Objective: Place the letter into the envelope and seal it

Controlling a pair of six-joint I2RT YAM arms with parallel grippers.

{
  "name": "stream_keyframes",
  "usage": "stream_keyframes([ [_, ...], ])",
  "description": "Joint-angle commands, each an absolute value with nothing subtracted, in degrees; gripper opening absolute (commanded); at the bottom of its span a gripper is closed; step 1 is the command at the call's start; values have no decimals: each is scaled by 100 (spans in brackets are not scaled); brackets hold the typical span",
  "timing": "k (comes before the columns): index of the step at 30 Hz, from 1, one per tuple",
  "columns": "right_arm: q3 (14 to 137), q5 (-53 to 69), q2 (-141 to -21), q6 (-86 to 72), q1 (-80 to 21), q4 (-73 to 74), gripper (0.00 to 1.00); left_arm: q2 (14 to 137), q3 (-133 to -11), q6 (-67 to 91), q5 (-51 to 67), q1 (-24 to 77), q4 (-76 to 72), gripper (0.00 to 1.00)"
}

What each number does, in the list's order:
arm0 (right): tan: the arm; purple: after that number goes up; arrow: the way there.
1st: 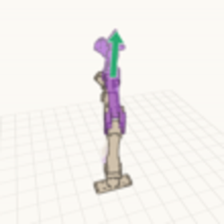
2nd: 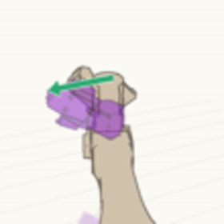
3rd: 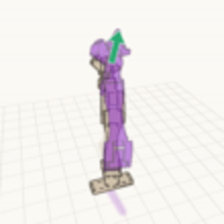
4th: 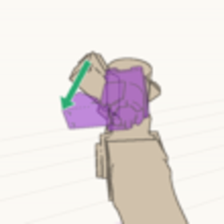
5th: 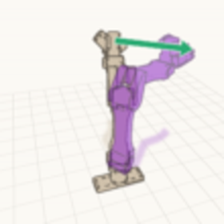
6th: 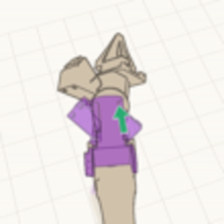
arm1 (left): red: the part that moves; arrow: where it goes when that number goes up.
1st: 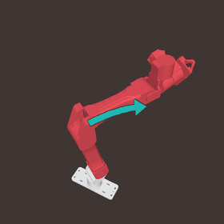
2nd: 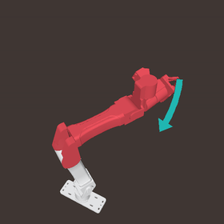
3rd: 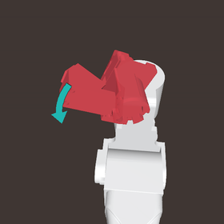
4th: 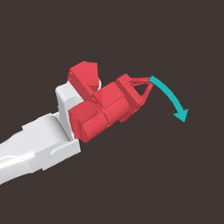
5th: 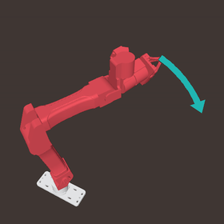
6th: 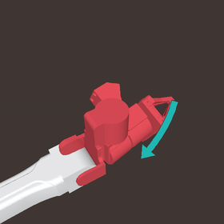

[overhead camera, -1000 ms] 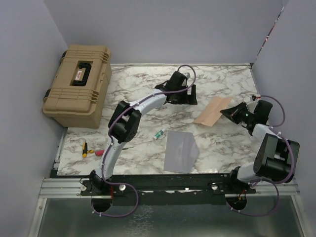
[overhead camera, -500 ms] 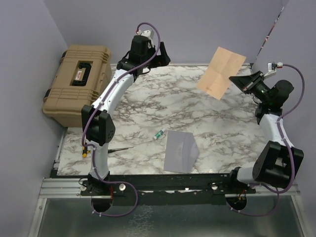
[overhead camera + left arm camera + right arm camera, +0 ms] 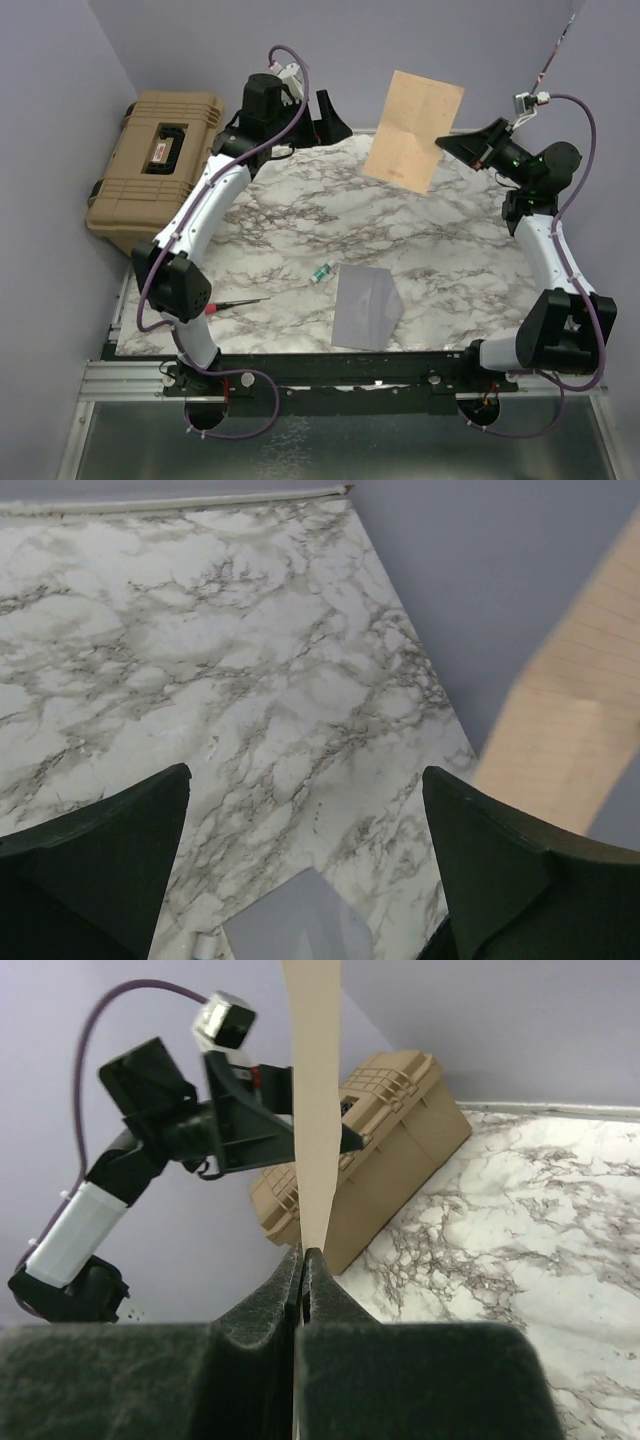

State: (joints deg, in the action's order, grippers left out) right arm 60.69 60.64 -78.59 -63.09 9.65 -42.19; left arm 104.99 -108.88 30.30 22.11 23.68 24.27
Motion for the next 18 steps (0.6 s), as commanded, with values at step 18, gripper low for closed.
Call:
stream_keyframes([
  [18,6744,6203,-8585,-7862,216,-6385,0,9291,-8991,4121,4423,2232,-183,94],
])
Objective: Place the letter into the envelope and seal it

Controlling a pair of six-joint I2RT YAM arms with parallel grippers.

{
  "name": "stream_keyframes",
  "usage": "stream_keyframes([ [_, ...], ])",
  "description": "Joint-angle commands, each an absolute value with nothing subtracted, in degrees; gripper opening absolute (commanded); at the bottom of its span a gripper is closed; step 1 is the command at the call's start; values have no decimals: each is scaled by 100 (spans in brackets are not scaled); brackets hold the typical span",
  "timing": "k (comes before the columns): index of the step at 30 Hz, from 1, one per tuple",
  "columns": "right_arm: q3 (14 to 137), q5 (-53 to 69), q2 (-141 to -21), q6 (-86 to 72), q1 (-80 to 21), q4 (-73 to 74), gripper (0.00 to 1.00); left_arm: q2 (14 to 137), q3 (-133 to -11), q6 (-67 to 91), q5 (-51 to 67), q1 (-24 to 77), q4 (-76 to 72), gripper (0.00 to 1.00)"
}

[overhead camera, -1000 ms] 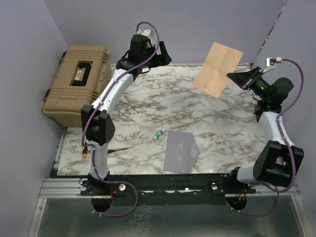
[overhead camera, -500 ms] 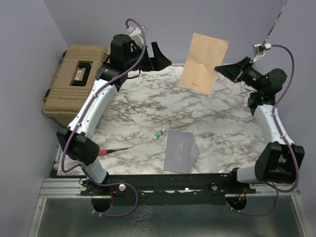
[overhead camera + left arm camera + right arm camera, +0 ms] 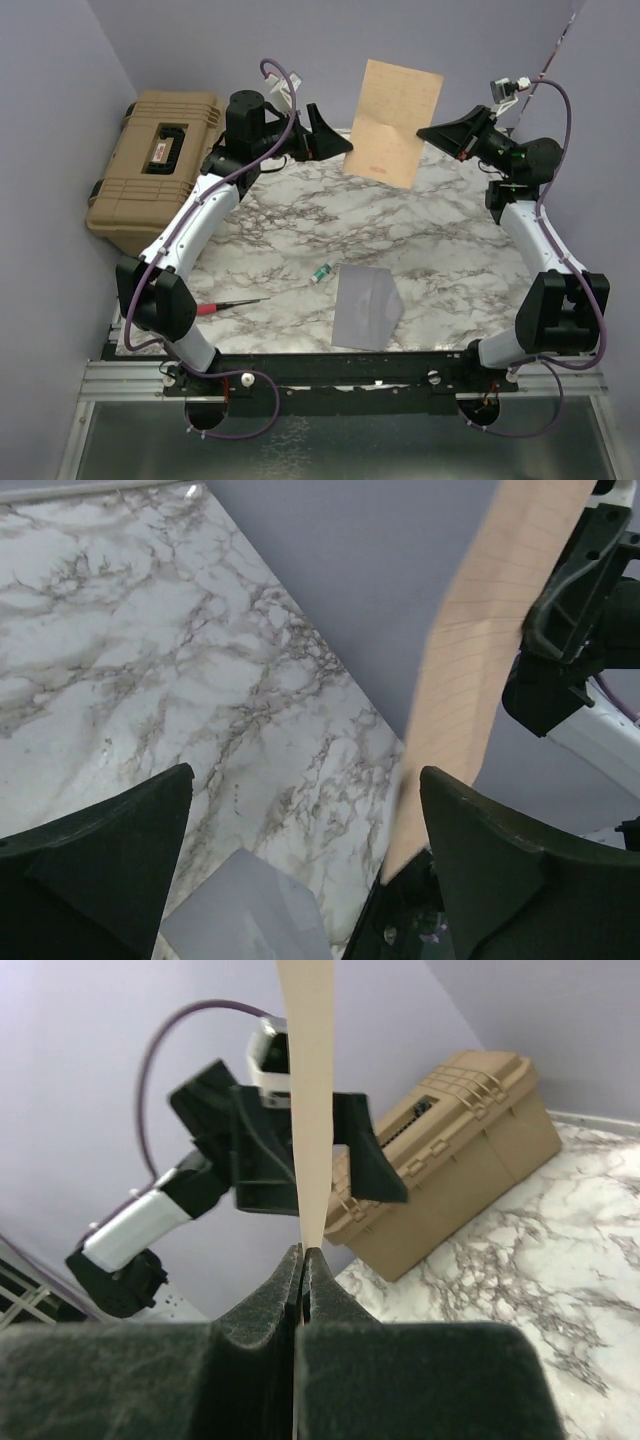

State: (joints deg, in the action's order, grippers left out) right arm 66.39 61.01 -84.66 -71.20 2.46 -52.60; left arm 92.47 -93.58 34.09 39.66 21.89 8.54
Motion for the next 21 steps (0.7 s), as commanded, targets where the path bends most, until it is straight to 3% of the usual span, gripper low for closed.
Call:
stream_keyframes([
  [1,6727,6217,-8621,-7996,212,-6542,1,9282,-8866,4341,4497,2227,-404,91],
  [6,6602,6254,-8632,-8141,198,-6735,1,9227,-8180,5835,4832,2254,-2472,84],
  [14,6616,6157,-8704,-8139,47,-6726,1,9289,-8319,6197,4808,2473,-2663,66],
  [17,6504,6135,-8685,-8190,0,-6859,1,9251,-8284,6179,4803,2478,-2669,51],
  [21,6443,6204,-8675,-8339,-108,-6928,1,9269,-8320,6156,4891,2505,-2693,23],
])
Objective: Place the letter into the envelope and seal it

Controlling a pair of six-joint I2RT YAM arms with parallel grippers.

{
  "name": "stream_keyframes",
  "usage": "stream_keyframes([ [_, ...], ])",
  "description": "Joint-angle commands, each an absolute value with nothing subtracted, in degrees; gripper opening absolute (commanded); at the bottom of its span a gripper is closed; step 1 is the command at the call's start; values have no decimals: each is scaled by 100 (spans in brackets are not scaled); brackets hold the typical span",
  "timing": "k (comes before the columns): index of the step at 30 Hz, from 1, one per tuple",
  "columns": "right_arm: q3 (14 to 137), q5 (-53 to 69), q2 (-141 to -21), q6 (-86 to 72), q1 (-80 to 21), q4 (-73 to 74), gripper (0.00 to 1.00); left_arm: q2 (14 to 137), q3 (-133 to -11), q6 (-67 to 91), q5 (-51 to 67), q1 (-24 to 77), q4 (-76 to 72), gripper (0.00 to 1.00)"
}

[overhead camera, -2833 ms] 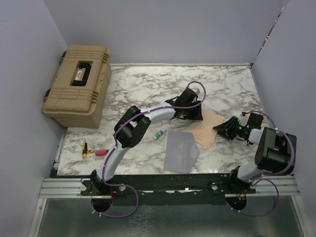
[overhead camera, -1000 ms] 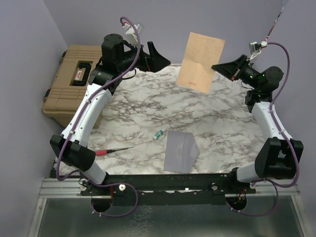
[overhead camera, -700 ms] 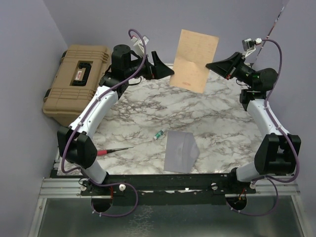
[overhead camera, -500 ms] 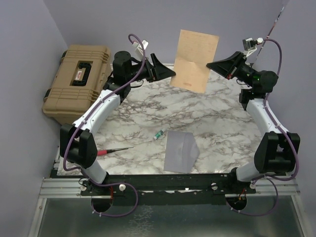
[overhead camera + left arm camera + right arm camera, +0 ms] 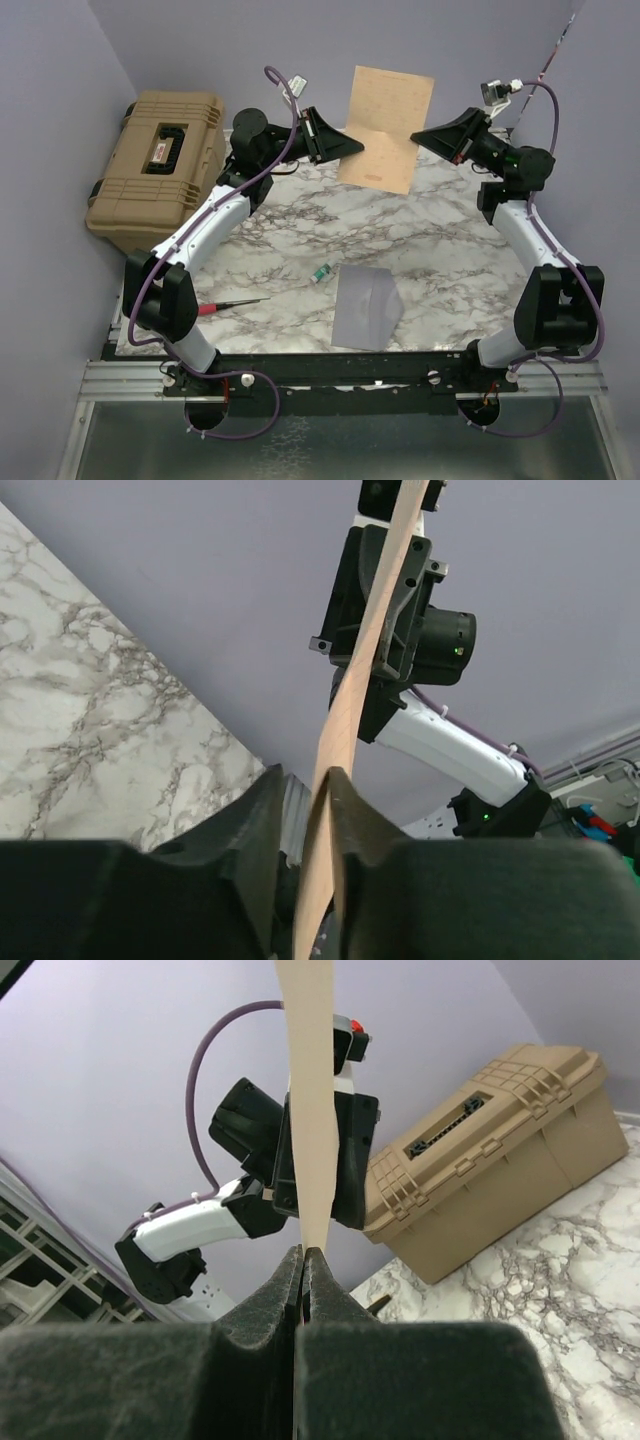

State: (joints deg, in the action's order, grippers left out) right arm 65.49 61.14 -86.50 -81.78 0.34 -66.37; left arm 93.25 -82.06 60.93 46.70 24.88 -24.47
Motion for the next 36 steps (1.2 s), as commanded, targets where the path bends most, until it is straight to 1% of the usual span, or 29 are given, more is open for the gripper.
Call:
stream_keyframes([
  [1,6442,6225,-8663,-8340,-121,-6922,1,9279,-8337,6141,4929,2506,-2698,14],
  [2,6449,6242,-8639,-8298,-123,-6890,1,9281,-8339,6129,4939,2505,-2698,5],
  [3,6474,6281,-8621,-8215,-123,-6805,1,9271,-8341,6077,4953,2505,-2698,0],
  [4,6522,6355,-8601,-8055,-123,-6678,5,9265,-8339,6021,4950,2500,-2698,0],
  [7,6627,6358,-8455,-7336,-123,-5945,53,9245,-8339,5873,4966,2488,-2692,0],
  [8,6661,6298,-8402,-7089,-123,-5706,63,9258,-8345,5828,4997,2480,-2679,0],
  [9,6707,6238,-8368,-6885,-123,-5519,70,9266,-8345,5790,5017,2467,-2654,0],
  [10,6773,6196,-8345,-6723,-123,-5351,74,9264,-8341,5749,5049,2455,-2616,0],
  [11,6845,6190,-8341,-6580,-123,-5234,77,9264,-8334,5714,5074,2445,-2577,0],
  [15,6943,6046,-8316,-6475,-124,-5354,82,9221,-8281,5541,5089,2427,-2356,0],
  [18,6984,6118,-8359,-6615,-123,-5643,82,9211,-8266,5435,5024,2429,-2215,0],
  [22,6926,6422,-8470,-7225,-123,-6699,79,9259,-8466,5079,4805,2426,-1602,0],
  [26,6959,7023,-8606,-8083,-123,-7839,75,9371,-8778,4773,4447,2419,-975,0],
  [28,6880,7181,-8585,-8402,-127,-8172,73,9447,-8933,4630,4308,2417,-724,0],
  [32,6637,7496,-8358,-8441,-244,-8152,72,9529,-9099,4481,4198,2404,-606,0],
  [36,6535,7824,-7965,-7740,-340,-7206,73,9457,-9072,4205,4090,2399,-569,0],
])
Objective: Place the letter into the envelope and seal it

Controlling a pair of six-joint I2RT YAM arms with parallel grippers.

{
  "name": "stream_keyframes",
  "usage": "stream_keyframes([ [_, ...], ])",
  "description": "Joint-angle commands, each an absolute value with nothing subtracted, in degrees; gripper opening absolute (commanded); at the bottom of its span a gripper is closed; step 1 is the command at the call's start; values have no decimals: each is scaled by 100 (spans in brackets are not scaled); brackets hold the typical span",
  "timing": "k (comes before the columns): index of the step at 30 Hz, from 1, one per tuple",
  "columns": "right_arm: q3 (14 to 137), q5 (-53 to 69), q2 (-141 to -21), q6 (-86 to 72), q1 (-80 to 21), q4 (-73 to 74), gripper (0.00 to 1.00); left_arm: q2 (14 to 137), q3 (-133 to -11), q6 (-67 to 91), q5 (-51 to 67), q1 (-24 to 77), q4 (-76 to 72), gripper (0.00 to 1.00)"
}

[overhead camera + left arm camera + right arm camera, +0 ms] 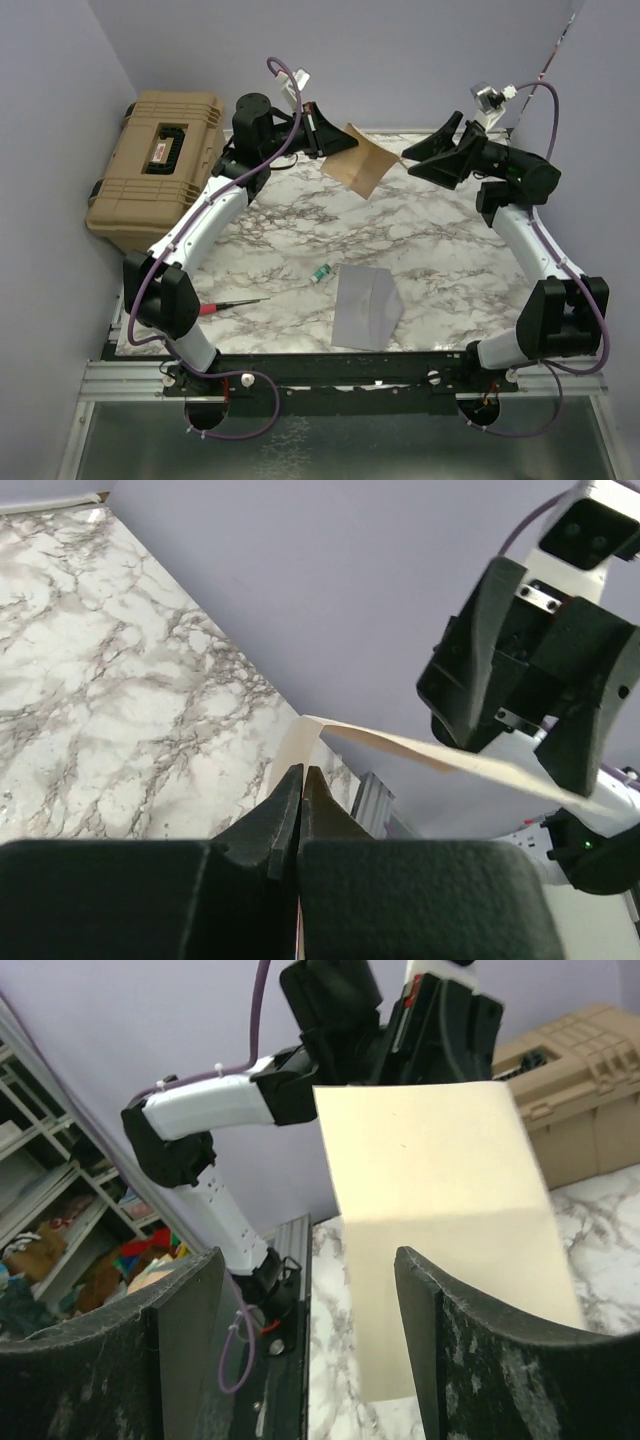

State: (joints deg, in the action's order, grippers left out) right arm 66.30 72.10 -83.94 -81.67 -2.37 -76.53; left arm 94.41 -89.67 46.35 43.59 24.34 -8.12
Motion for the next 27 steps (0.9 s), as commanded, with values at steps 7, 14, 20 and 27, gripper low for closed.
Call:
stream_keyframes([
  [7,6997,7331,-7149,-4370,-347,-2767,79,9246,-9037,3574,4258,2402,-335,0],
  [14,7162,6629,-7259,-3110,-351,-1386,82,8914,-8917,2971,5340,2399,-316,0],
  [20,7201,7213,-7487,-2428,-628,-1195,83,8574,-8807,2809,6068,2415,-325,0],
  [27,7500,7732,-7793,-2040,-960,-854,85,8405,-8757,2838,6382,2561,-387,0],
])
